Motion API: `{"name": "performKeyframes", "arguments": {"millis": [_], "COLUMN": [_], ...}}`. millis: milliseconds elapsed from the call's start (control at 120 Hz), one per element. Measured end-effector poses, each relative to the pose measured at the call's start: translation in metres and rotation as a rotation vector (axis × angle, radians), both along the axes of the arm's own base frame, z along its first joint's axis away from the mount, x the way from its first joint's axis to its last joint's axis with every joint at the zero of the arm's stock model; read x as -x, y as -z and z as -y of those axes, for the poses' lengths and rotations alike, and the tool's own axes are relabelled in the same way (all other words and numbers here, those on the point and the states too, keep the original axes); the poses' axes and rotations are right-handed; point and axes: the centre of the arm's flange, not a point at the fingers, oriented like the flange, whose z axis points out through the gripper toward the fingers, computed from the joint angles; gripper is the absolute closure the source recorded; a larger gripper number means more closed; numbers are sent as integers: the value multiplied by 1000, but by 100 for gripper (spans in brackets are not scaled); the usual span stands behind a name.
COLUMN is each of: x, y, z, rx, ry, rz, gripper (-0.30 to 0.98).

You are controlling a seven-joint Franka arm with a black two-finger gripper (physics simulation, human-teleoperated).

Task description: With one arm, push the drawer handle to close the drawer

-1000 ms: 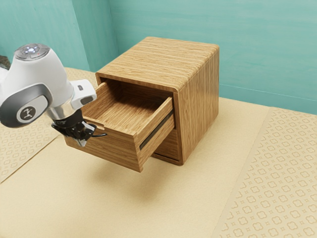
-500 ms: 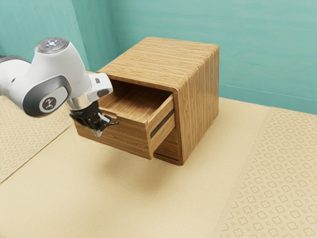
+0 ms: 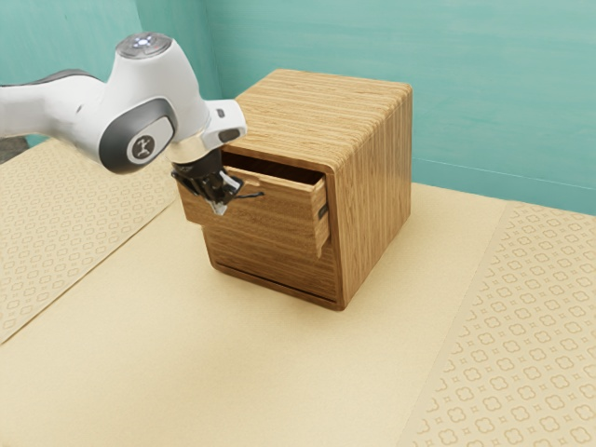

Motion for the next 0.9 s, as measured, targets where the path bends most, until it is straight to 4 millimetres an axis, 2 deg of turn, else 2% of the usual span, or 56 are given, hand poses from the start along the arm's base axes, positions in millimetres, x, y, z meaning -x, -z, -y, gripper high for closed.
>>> {"name": "performKeyframes", "arguments": {"millis": [292,900], "x": [-28,-51], "y": [-1,-2], "z": [3,6], "rx": [-13,-38], "ry": [57,155], "rz": [6,16], "gripper": [79,79]}}
